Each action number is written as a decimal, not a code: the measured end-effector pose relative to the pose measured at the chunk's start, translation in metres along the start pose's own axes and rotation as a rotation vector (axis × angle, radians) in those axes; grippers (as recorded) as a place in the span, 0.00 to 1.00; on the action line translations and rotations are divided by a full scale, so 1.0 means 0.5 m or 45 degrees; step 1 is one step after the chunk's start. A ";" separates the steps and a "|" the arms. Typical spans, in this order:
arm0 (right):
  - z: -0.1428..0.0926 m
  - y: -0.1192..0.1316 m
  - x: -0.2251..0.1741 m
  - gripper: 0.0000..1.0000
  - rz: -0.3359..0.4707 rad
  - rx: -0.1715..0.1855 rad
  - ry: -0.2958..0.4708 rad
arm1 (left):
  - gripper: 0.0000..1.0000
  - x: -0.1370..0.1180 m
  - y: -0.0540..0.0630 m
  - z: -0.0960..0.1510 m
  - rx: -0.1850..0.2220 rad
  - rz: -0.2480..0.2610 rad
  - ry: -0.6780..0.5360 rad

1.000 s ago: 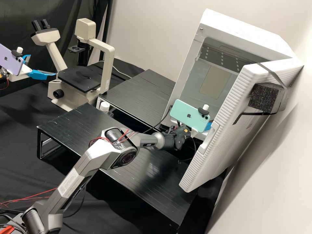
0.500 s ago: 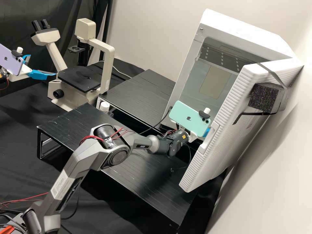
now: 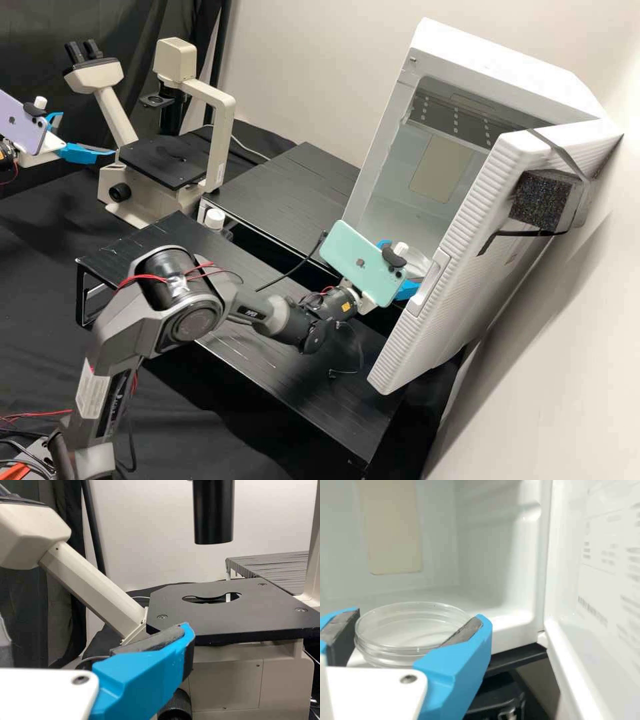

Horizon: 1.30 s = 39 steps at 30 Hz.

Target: Take out the petri dish and place it under the microscope.

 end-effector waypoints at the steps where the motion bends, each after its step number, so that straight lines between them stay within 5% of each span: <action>1: 0.000 -0.005 -0.013 0.00 -0.001 0.005 0.007 | 1.00 0.000 0.000 0.000 0.000 0.000 0.000; 8: -0.044 -0.033 -0.130 0.00 0.010 0.032 0.151 | 1.00 0.000 0.000 0.000 0.000 0.000 0.000; 23: -0.225 -0.151 -0.280 0.00 -0.268 0.036 0.636 | 1.00 0.000 0.000 0.000 0.000 0.000 0.000; 32: -0.288 -0.218 -0.303 0.00 -0.437 0.068 0.718 | 1.00 0.000 0.000 0.000 0.000 0.000 0.000; 39: -0.333 -0.281 -0.298 0.00 -0.544 0.045 0.752 | 1.00 0.000 0.000 0.000 0.000 0.000 0.000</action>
